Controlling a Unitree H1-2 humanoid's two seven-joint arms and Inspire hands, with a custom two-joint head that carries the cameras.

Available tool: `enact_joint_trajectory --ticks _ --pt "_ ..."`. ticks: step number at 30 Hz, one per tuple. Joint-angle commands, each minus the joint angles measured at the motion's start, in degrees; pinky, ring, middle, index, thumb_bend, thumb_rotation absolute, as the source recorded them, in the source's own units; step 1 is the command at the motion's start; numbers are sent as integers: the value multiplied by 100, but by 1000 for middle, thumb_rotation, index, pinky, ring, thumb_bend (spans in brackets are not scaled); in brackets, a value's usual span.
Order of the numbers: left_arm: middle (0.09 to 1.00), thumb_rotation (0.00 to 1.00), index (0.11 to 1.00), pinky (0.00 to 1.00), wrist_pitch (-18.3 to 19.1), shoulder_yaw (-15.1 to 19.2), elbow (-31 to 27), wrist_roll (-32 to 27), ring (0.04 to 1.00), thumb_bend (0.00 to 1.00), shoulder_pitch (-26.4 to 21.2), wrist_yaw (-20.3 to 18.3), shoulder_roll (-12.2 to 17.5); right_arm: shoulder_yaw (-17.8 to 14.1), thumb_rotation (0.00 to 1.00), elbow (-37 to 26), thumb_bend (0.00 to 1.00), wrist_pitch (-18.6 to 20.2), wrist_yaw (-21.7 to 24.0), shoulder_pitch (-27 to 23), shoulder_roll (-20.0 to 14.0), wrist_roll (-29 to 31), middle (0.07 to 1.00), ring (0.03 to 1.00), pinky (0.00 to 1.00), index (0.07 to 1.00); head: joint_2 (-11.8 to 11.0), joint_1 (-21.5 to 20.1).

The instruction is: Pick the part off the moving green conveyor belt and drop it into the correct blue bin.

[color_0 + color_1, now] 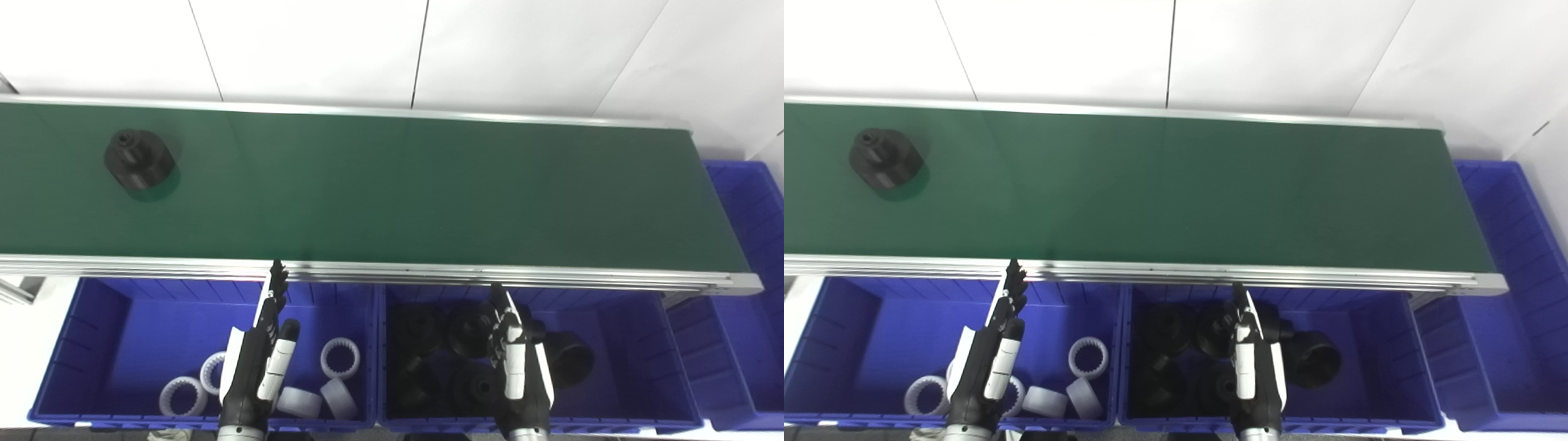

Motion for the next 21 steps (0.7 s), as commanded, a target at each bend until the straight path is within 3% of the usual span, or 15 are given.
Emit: enact_joint_trajectory --ticks 1,4,10,14,21 --pt "1000 1000 1000 1000 -248 -58 -3 -84 1000 721 -31 -19 -54 -51 996 73 830 -502 131 -57 -15 80 986 963 972 966 -225 88" --pt "1000 1000 1000 1000 -296 -63 222 -299 1000 700 -102 -85 -89 -128 998 388 830 -724 190 -172 -66 150 982 966 973 963 -544 244" --pt "1000 977 1000 1000 -882 -46 924 -222 1000 693 -356 87 -240 -335 984 928 845 -1039 307 -426 -125 297 968 950 959 947 -952 498" --pt "1000 989 1000 1000 -1151 -78 1270 -224 1000 680 -515 87 -298 -414 976 1056 840 -1111 432 -524 -202 371 981 963 987 963 -1044 661" --pt "1000 984 1000 1000 -1190 -335 1485 -181 1000 600 -685 382 -301 -521 986 712 825 -1125 644 -474 -316 372 1000 979 967 988 -1073 953"
